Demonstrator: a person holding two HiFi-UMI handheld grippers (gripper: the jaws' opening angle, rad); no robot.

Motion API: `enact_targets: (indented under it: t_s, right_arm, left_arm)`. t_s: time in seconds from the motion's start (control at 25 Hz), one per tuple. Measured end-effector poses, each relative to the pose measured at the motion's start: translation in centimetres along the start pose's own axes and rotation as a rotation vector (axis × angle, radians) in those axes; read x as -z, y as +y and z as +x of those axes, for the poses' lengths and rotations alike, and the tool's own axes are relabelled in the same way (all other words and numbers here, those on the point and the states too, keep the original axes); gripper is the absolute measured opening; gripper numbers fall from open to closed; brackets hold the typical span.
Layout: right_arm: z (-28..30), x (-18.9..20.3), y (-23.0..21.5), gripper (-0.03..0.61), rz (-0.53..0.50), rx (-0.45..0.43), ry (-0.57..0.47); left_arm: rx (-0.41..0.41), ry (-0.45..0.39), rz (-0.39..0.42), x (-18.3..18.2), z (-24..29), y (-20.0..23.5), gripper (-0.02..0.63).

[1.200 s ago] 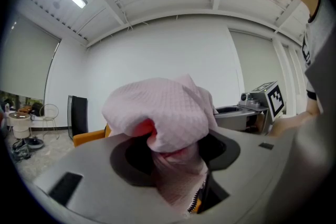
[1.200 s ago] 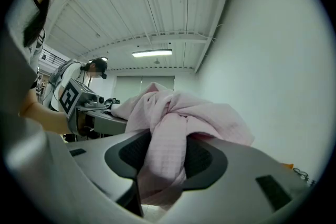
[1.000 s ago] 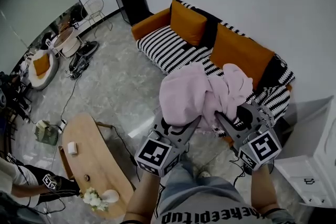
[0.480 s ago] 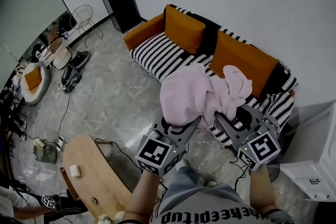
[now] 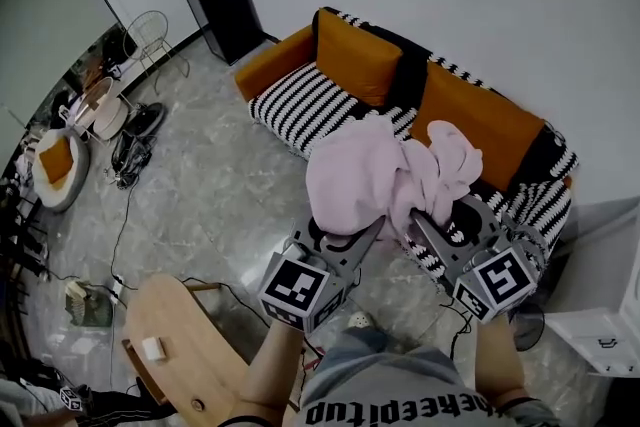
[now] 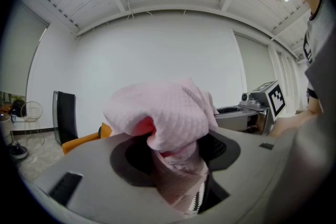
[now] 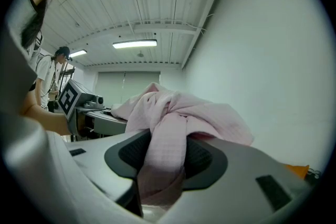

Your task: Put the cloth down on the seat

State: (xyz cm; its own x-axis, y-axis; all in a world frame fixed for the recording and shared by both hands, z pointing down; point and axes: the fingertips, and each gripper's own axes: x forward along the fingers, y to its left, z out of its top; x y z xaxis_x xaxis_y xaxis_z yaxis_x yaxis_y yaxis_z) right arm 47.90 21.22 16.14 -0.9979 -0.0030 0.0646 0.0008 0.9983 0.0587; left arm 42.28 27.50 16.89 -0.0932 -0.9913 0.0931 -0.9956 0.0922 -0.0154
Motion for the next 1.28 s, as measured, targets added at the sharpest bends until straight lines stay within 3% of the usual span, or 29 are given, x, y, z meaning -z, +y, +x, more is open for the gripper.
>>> enact_targets:
  t_s: [0.28,0.52,0.68,0.96,1.28]
  right_arm:
    - [3.9,-0.5,1.9,0.202,-0.012,-0.008,-0.002]
    - [8.9,-1.0,0.7,0.202,-0.02,-0.038,0.018]
    - [9.2,-0.2,1.5,0.202,-0.021,-0.06,0.015]
    - [17.6,-0.6,-4.1,0.202,-0.016,-0.119,0.017]
    - [18.7,-0.8,-5.1,0.202,-0.033,-0.142,0.014]
  left_arm:
    - [-0.012,-0.007,0.001,0.1,-1.6,4.1,0.259]
    - [-0.039,-0.01,-0.019,0.0,-0.2,8.8,0.259]
    - [-0.061,-0.009,-0.022,1.0,-0.9,9.0,0.259]
    - [-0.116,0.007,-0.031,0.2,5.0,16.4,0.259]
    - [-0.136,-0.002,-0.032,0.2,6.1,17.3,0.261]
